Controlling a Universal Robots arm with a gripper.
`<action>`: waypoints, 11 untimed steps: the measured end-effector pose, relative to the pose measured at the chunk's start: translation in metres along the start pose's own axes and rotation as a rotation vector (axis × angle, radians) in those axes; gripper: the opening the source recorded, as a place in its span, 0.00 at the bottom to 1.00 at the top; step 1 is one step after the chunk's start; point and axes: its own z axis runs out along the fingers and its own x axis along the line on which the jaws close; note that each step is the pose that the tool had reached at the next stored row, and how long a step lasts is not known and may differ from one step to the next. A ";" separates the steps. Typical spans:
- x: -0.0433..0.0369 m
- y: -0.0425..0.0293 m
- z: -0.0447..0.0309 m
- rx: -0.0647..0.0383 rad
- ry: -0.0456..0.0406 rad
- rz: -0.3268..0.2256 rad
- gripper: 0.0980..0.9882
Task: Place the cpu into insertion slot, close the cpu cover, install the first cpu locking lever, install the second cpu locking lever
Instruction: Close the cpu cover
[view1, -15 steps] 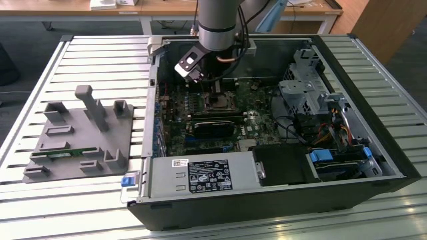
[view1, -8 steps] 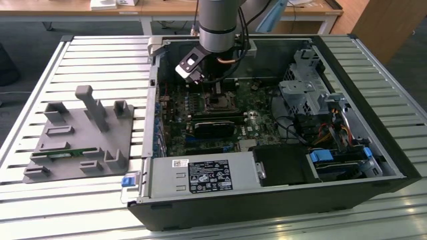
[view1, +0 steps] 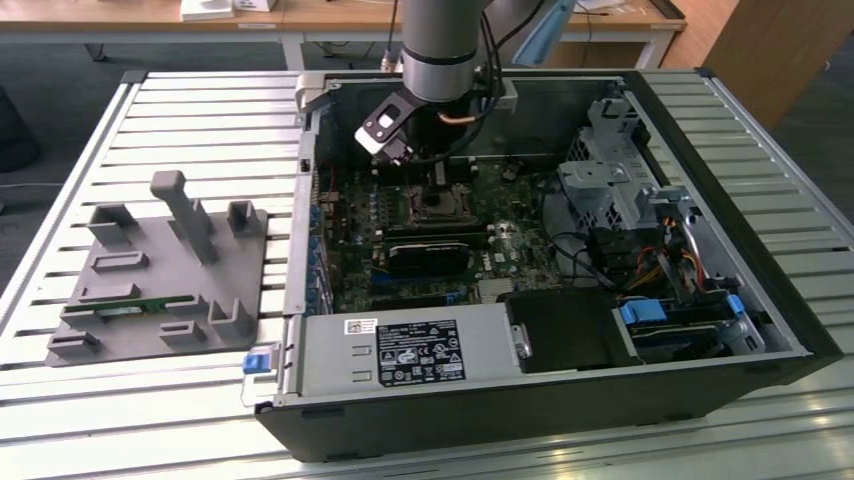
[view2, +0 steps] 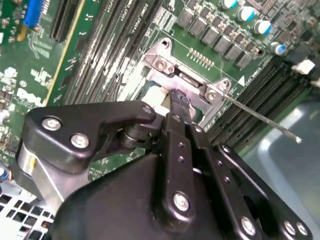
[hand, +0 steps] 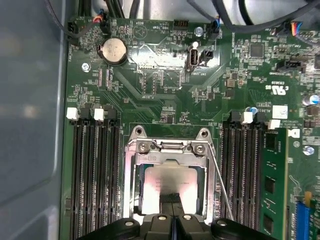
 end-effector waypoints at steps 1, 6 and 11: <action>0.0000 0.0000 -0.0024 0.000 0.0003 0.000 0.01; -0.0001 0.0017 -0.0058 0.000 0.0001 0.000 0.01; -0.0002 0.0087 -0.0057 0.000 0.0000 0.000 0.01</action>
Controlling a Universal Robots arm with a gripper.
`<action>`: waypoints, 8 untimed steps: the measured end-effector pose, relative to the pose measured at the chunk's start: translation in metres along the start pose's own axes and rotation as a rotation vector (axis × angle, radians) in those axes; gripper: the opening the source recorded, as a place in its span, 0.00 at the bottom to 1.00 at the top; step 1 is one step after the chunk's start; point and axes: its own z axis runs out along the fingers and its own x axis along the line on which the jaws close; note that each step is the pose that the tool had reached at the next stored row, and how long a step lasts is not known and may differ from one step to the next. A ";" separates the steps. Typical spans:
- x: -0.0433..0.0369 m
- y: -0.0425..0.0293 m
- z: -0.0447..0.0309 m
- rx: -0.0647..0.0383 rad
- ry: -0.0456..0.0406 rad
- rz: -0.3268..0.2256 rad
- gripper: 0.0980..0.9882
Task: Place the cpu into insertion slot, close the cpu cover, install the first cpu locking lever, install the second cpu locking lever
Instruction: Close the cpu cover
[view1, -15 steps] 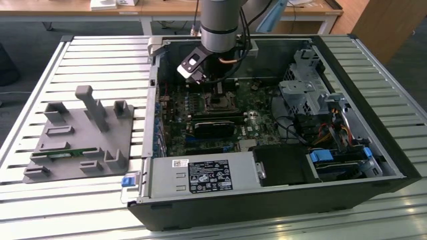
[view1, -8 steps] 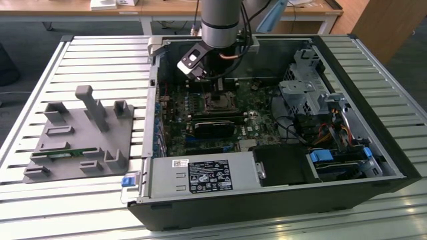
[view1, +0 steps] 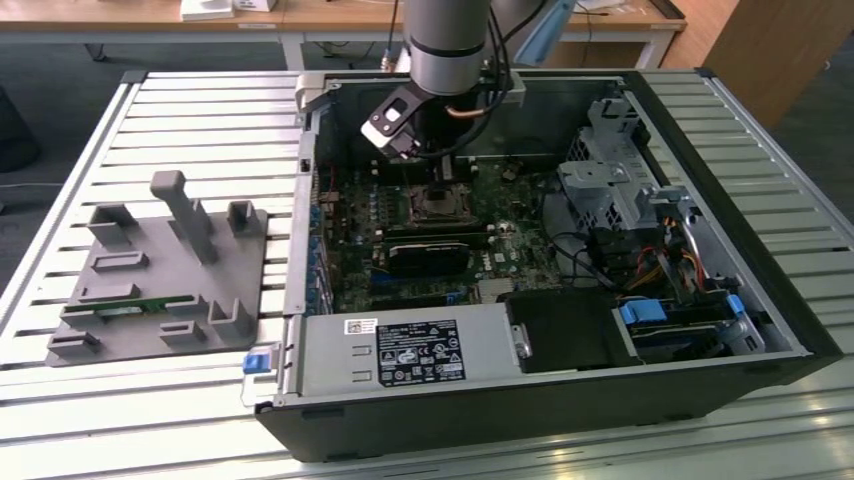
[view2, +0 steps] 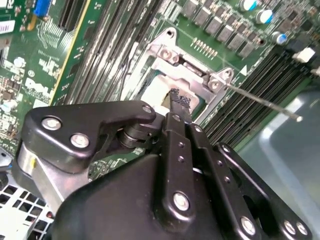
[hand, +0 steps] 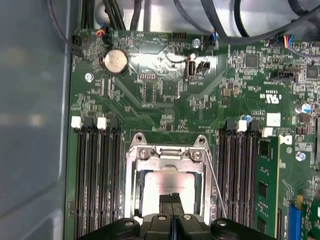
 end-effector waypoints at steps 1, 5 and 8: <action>0.0000 0.0014 0.0000 0.000 0.0001 0.000 0.01; -0.0001 0.0045 0.0001 0.000 0.0000 0.000 0.01; -0.0001 0.0062 0.0001 0.000 -0.0001 0.000 0.01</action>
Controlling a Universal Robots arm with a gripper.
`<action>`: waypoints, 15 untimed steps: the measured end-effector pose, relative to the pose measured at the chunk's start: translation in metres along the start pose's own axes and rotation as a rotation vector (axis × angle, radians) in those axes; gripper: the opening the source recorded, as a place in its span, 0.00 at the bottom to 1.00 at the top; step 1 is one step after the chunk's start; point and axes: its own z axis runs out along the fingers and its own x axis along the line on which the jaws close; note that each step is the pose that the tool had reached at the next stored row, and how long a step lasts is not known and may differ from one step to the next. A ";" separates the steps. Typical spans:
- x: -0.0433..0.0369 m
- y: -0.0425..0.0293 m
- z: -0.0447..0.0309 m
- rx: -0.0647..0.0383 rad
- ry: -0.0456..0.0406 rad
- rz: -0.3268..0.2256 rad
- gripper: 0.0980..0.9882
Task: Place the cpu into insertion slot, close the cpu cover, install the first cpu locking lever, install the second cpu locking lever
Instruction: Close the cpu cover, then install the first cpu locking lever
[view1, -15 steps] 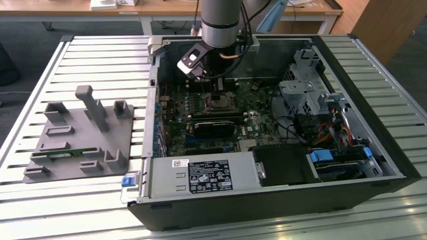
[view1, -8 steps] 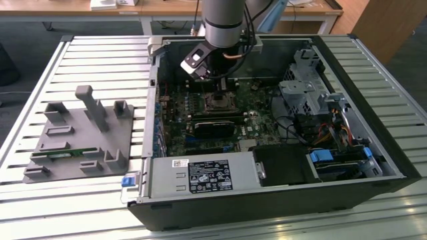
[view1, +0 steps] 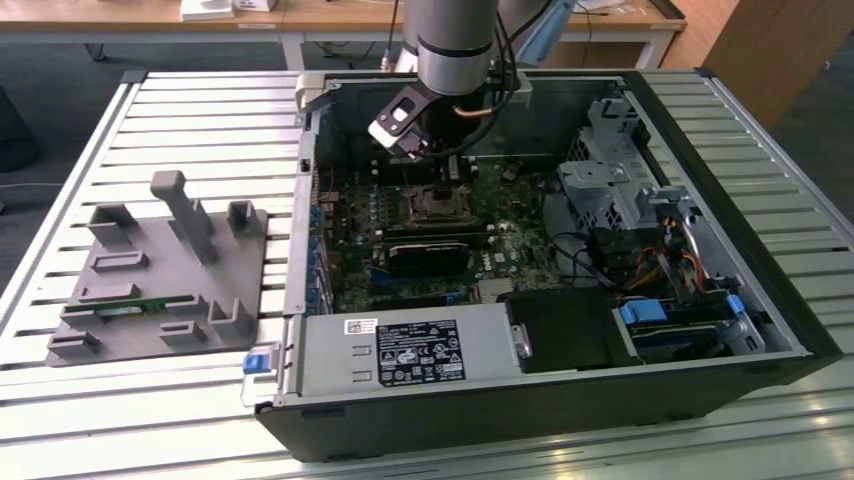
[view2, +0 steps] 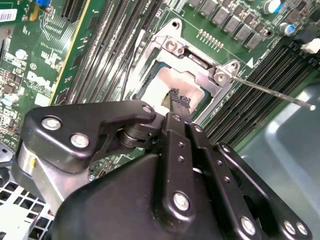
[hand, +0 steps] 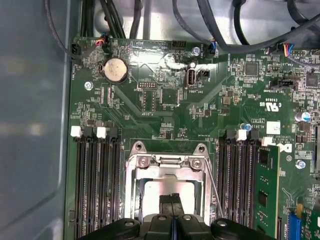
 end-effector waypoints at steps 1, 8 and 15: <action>0.0000 0.0006 0.0000 0.000 0.0001 0.000 0.01; 0.0000 0.0013 -0.0019 0.000 0.0001 0.000 0.01; -0.0001 0.0014 -0.0036 0.000 0.0002 0.000 0.01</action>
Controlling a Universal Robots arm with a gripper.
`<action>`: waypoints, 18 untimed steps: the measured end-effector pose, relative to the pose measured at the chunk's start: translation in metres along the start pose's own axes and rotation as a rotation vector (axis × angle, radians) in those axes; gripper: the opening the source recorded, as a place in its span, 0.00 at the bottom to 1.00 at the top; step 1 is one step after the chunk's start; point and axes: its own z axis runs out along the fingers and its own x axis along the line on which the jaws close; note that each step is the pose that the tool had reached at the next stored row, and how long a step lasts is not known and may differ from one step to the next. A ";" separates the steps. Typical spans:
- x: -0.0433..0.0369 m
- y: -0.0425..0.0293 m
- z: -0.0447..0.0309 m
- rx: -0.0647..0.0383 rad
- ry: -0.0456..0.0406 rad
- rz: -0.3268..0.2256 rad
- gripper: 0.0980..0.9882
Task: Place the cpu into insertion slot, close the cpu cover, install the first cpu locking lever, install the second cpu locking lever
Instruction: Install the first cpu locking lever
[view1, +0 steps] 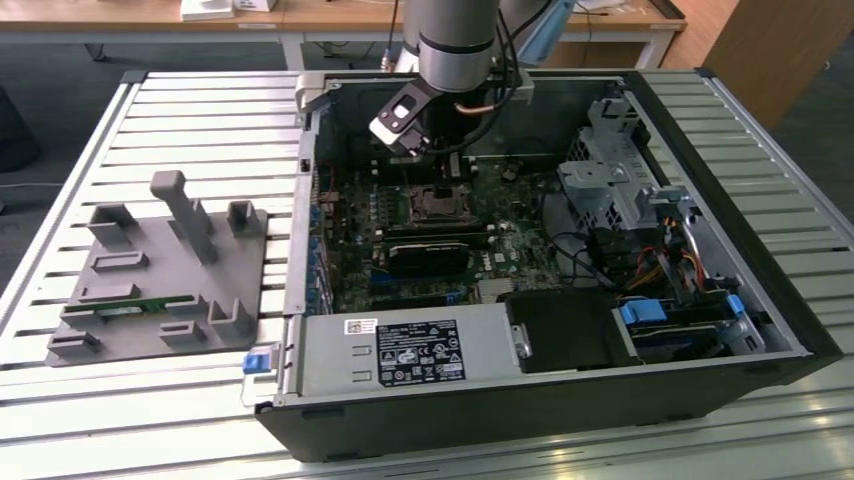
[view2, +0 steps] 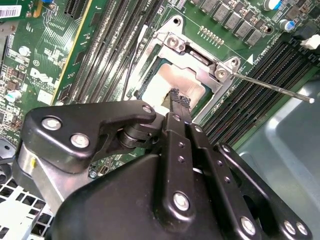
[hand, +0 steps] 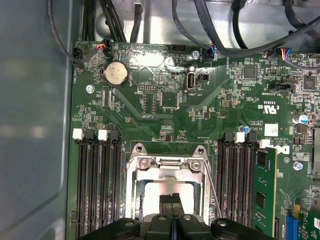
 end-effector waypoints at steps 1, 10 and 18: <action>0.0000 0.0000 -0.0001 0.000 -0.0003 0.000 0.01; -0.0001 0.0001 -0.0030 0.000 -0.0008 0.003 0.01; -0.0001 0.0002 -0.0052 0.000 -0.0030 0.003 0.01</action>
